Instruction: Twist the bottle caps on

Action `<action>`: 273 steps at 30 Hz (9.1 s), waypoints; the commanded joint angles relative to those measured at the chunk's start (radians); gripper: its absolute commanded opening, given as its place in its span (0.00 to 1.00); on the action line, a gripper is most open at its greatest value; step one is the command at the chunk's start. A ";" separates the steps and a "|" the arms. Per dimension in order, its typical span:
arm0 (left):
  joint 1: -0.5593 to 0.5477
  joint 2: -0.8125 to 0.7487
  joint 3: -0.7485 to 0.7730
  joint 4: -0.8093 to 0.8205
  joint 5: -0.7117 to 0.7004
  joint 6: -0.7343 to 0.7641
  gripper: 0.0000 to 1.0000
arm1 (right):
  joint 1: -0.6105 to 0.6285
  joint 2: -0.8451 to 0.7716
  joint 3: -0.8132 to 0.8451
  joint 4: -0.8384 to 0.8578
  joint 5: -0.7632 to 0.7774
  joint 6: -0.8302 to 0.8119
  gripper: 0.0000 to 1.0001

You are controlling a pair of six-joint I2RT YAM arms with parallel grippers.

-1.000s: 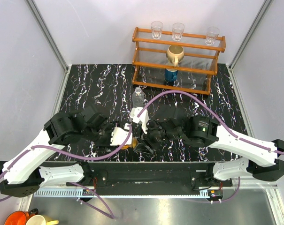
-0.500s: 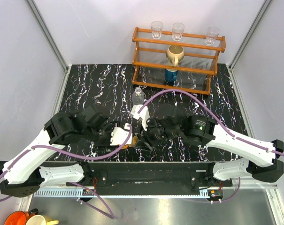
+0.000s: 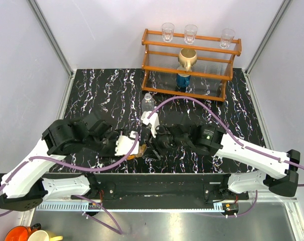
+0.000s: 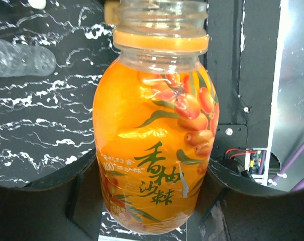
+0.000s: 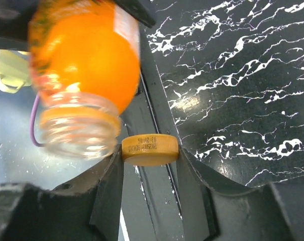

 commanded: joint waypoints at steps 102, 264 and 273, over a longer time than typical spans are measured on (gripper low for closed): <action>0.082 0.005 0.041 0.193 0.030 -0.180 0.45 | 0.014 -0.182 -0.248 0.360 0.267 0.126 0.13; 0.065 0.009 0.082 0.090 0.165 -0.131 0.37 | 0.153 -0.081 -0.058 0.208 0.074 0.111 0.13; 0.065 -0.003 0.076 0.099 0.141 -0.115 0.37 | 0.153 -0.065 -0.032 0.211 0.026 0.194 0.13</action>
